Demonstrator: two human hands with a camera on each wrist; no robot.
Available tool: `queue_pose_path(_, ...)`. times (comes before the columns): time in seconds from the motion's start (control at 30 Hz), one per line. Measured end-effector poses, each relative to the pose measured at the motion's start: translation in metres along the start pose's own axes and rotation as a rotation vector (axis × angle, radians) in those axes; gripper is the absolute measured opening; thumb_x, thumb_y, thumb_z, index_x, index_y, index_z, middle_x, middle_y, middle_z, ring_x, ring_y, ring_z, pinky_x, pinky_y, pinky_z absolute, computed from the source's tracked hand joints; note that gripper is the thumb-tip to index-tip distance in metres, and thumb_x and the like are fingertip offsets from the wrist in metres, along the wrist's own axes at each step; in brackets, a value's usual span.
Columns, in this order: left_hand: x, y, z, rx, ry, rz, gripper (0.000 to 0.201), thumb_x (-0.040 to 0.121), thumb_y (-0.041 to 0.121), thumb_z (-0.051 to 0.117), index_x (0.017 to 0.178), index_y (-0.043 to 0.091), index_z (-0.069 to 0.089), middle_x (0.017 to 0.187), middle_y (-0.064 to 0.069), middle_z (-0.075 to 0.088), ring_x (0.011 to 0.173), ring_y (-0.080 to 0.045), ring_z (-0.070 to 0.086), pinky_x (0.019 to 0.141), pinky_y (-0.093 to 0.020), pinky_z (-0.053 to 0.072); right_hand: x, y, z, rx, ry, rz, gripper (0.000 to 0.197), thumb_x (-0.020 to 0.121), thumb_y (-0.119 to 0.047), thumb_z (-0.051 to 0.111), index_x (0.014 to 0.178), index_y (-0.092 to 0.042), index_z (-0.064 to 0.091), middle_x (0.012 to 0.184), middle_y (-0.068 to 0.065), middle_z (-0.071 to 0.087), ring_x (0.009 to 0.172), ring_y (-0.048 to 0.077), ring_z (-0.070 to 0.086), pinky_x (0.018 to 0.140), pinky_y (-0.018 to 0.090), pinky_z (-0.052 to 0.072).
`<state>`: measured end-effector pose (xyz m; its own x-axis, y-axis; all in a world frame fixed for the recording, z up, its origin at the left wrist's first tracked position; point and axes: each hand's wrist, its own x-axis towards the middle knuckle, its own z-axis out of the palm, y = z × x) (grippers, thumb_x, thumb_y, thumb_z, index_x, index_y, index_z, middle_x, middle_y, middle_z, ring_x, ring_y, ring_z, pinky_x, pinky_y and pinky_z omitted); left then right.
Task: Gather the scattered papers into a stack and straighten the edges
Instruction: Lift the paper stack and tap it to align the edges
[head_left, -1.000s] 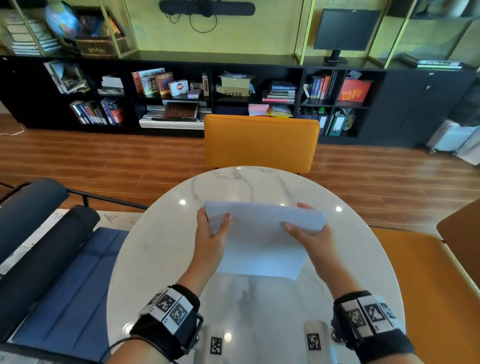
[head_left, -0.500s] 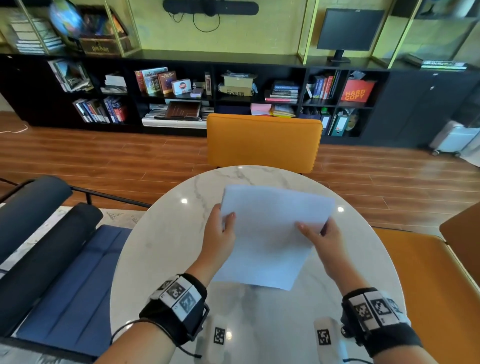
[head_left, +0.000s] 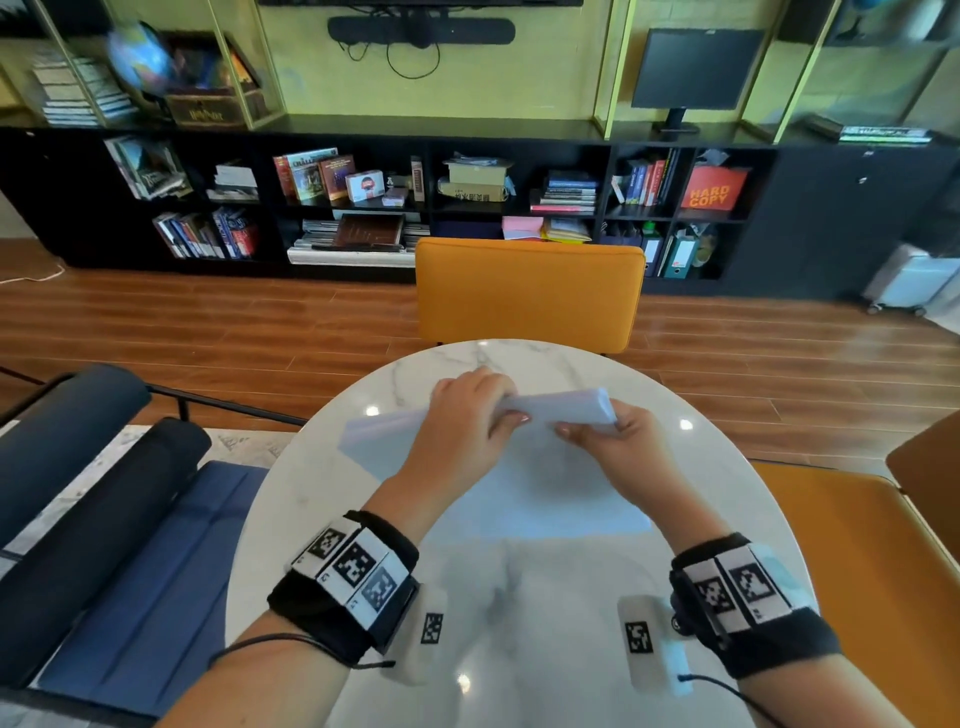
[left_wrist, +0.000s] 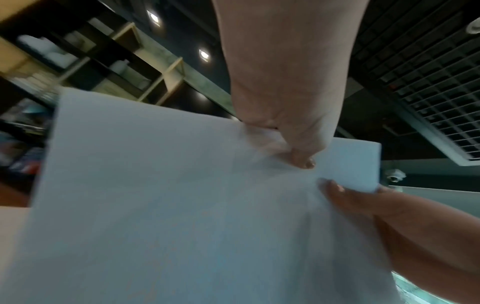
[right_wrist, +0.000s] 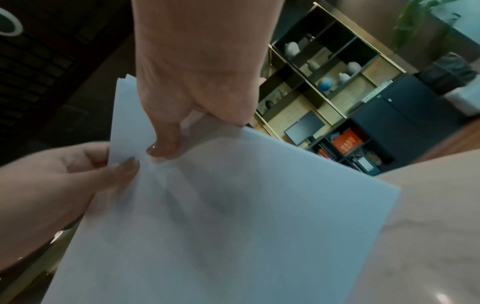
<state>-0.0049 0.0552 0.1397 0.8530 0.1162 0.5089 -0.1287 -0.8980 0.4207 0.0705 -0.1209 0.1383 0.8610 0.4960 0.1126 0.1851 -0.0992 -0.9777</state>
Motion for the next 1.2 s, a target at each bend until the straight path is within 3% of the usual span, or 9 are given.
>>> queue_pose_path(0.13,-0.021,-0.050,-0.012,-0.054,0.290,-0.363,0.069,0.063,0.058,0.070,0.112,0.010,0.060,0.111,-0.007,0.062,0.105,-0.023,0.054,0.089,-0.024,0.034,0.002,0.019,-0.016,0.170,0.104,0.138,0.010,0.078,-0.012,0.074,0.087,-0.013,0.076,0.086,0.005,0.076,0.079,0.019,0.071,0.079,0.040,0.057)
queue_pose_path(0.27,-0.036,-0.073,-0.011,-0.476,0.227,-0.782,0.085,0.071,0.035,0.080,0.141,0.018,0.036,0.144,-0.001,0.044,0.132,-0.018,0.041,0.105,-0.033,0.037,0.002,0.031,-0.021,0.236,0.129,0.181,0.012,0.079,-0.008,0.073,0.091,-0.010,0.075,0.090,0.011,0.075,0.083,0.024,0.070,0.082,0.044,0.056)
queue_pose_path(0.4,-0.037,-0.070,0.002,-0.656,0.271,-0.776,0.041,0.084,0.026,0.070,0.120,0.013,0.057,0.111,-0.002,0.067,0.102,-0.017,0.064,0.085,-0.031,0.051,0.001,0.040,-0.018,0.259,0.142,0.185,0.016,0.078,-0.007,0.072,0.094,-0.007,0.075,0.089,0.009,0.077,0.081,0.023,0.072,0.076,0.037,0.056)
queue_pose_path(0.5,-0.041,-0.057,0.011,-0.599,0.391,-0.727,0.035,0.087,0.023,0.067,0.115,0.006,0.056,0.099,-0.004,0.065,0.089,-0.014,0.062,0.082,-0.034,0.049,-0.003,0.052,-0.017,0.246,0.190,0.173,0.015,0.077,-0.009,0.074,0.092,-0.010,0.076,0.094,0.009,0.077,0.088,0.023,0.071,0.083,0.036,0.055)
queue_pose_path(0.63,-0.060,-0.055,0.036,-0.613,0.343,-0.801,0.043,0.087,0.028,0.066,0.122,0.009,0.050,0.114,-0.010,0.061,0.109,-0.025,0.059,0.095,-0.039,0.048,-0.016,0.082,-0.015,0.226,0.233,0.237,0.021,0.078,-0.007,0.073,0.095,-0.019,0.074,0.090,0.002,0.077,0.085,0.019,0.071,0.082,0.038,0.057)
queue_pose_path(0.8,-0.067,-0.055,0.051,-0.610,0.218,-0.822,0.029,0.094,0.023,0.056,0.120,0.013,0.048,0.110,-0.004,0.059,0.109,-0.024,0.057,0.083,-0.026,0.043,-0.022,0.094,-0.012,0.264,0.338,0.288,0.011,0.083,-0.005,0.067,0.093,-0.010,0.070,0.085,0.006,0.072,0.086,0.028,0.067,0.070,0.031,0.054)
queue_pose_path(0.9,-0.058,-0.050,0.044,-0.598,0.280,-0.784,0.022,0.095,0.022,0.053,0.115,0.016,0.047,0.100,0.005,0.057,0.103,-0.018,0.054,0.078,-0.020,0.042,-0.019,0.086,-0.014,0.260,0.363,0.250,0.008,0.081,-0.007,0.069,0.084,-0.014,0.071,0.076,-0.001,0.074,0.073,0.019,0.069,0.069,0.031,0.052)
queue_pose_path(1.07,-0.070,-0.062,0.053,-0.633,0.220,-0.828,0.036,0.093,0.028,0.056,0.124,0.012,0.046,0.123,-0.007,0.057,0.118,-0.025,0.054,0.100,-0.040,0.045,-0.027,0.099,-0.014,0.241,0.274,0.283,0.027,0.078,-0.013,0.074,0.104,-0.017,0.070,0.100,0.006,0.075,0.093,0.023,0.071,0.082,0.040,0.056)
queue_pose_path(1.2,-0.082,-0.065,0.060,-0.676,0.131,-0.856,0.022,0.097,0.017,0.049,0.116,0.025,0.042,0.112,0.002,0.057,0.107,-0.016,0.058,0.083,-0.025,0.047,-0.029,0.112,-0.004,0.150,0.320,0.415,0.014,0.079,-0.007,0.072,0.082,-0.020,0.068,0.096,0.016,0.072,0.086,0.028,0.066,0.089,0.049,0.051)
